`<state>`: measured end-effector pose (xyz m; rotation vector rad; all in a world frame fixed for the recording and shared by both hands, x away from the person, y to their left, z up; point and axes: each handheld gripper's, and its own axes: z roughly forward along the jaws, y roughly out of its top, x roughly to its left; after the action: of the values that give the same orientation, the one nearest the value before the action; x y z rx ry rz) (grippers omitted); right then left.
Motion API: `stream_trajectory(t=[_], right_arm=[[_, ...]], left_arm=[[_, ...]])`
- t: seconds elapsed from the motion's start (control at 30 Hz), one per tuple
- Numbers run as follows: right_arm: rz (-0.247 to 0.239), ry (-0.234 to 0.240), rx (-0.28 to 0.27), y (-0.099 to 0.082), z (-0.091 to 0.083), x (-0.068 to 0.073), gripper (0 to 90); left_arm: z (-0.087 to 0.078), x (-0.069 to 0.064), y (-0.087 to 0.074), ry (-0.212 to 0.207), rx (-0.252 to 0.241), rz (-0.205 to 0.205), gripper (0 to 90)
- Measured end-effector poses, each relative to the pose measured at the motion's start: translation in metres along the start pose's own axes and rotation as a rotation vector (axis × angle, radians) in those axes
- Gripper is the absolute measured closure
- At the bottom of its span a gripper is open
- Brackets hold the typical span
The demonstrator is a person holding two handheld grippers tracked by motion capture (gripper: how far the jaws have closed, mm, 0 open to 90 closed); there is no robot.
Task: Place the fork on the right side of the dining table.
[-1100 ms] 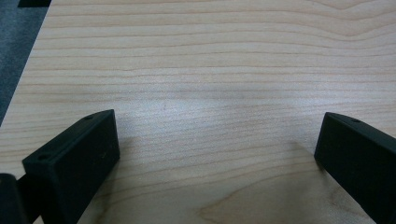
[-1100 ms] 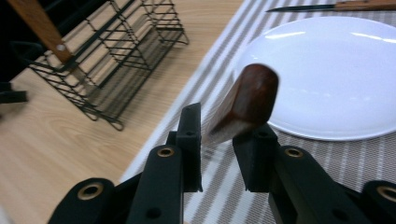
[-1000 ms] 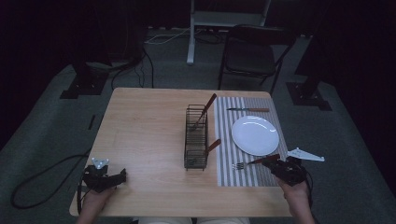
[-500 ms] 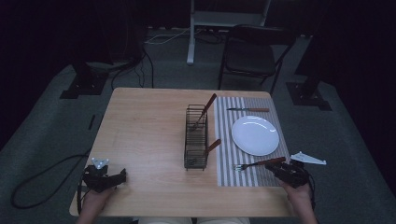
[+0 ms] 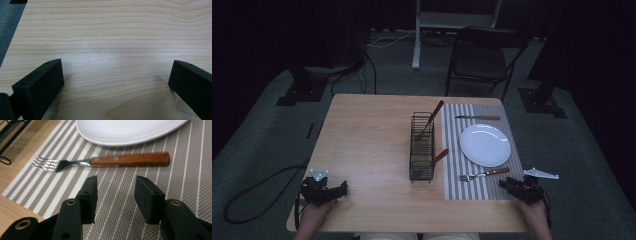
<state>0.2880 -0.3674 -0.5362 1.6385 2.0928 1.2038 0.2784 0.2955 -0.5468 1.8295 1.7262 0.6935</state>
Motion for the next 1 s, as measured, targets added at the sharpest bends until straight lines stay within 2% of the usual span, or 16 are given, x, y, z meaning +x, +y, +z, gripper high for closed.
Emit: stream_trajectory(t=[0.2, 0.3, 0.4, 0.43, 0.47, 0.5, 0.53, 0.6, 0.63, 0.67, 0.7, 0.8, 0.83, 0.87, 0.97, 1.0], right_arm=[[0.014, -0.030, -0.016, -0.011, 0.004, 0.004, 49.7], [0.004, -0.068, -0.058, -0.015, 0.001, 0.010, 48.5], [0.014, -0.131, -0.086, -0.022, -0.002, 0.017, 44.5], [0.014, -0.131, -0.086, -0.022, -0.002, 0.017, 44.5], [0.000, -0.166, -0.090, -0.025, -0.003, 0.022, 40.8], [0.000, -0.166, -0.090, -0.025, -0.003, 0.022, 40.8], [-0.006, -0.199, -0.070, -0.026, -0.001, 0.025, 35.3], [-0.003, -0.228, -0.067, -0.027, -0.001, 0.027, 35.3], [-0.008, -0.256, -0.059, -0.028, 0.001, 0.029, 25.3], [-0.008, -0.256, -0.059, -0.028, 0.001, 0.029, 25.3], [-0.006, -0.297, -0.058, -0.030, 0.001, 0.032, 21.1], [-0.003, -0.314, -0.059, -0.030, 0.001, 0.033, 18.5], [-0.009, -0.364, -0.083, -0.033, 0.000, 0.036, 11.5], [-0.010, -0.400, -0.084, -0.034, 0.000, 0.038, 11.5], [-0.013, -0.414, -0.085, -0.036, 0.000, 0.043, 11.5], [0.012, -0.409, -0.086, -0.037, 0.000, 0.045, 11.4]], left_arm=[[0.000, 0.000, 0.000, 0.000, 0.000, 0.000, 0.3], [0.000, 0.000, 0.000, 0.000, 0.000, 0.000, 0.3], [0.000, 0.000, 0.000, 0.000, 0.000, 0.000, 0.3], [0.000, 0.000, 0.000, 0.000, 0.000, 0.000, 0.3], [0.000, 0.000, 0.000, 0.000, 0.000, 0.000, 0.3], [0.000, 0.000, 0.000, 0.000, 0.000, 0.000, 0.3], [0.000, 0.000, 0.000, 0.000, 0.000, 0.000, 0.3], [0.000, 0.000, 0.000, 0.000, 0.000, 0.000, 0.3], [0.000, 0.000, 0.000, 0.000, 0.000, 0.000, 0.3], [0.000, 0.000, 0.000, 0.000, 0.000, 0.000, 0.3], [0.000, 0.000, 0.000, 0.000, 0.000, 0.000, 0.3], [0.000, 0.000, 0.000, 0.000, 0.000, 0.000, 0.3], [0.000, 0.000, 0.000, 0.000, 0.000, 0.000, 0.3], [0.000, 0.000, 0.000, 0.000, 0.000, 0.001, 0.3], [0.000, 0.000, 0.000, 0.000, 0.000, 0.000, 0.3], [0.000, 0.000, 0.000, 0.000, 0.000, 0.000, 0.3]])
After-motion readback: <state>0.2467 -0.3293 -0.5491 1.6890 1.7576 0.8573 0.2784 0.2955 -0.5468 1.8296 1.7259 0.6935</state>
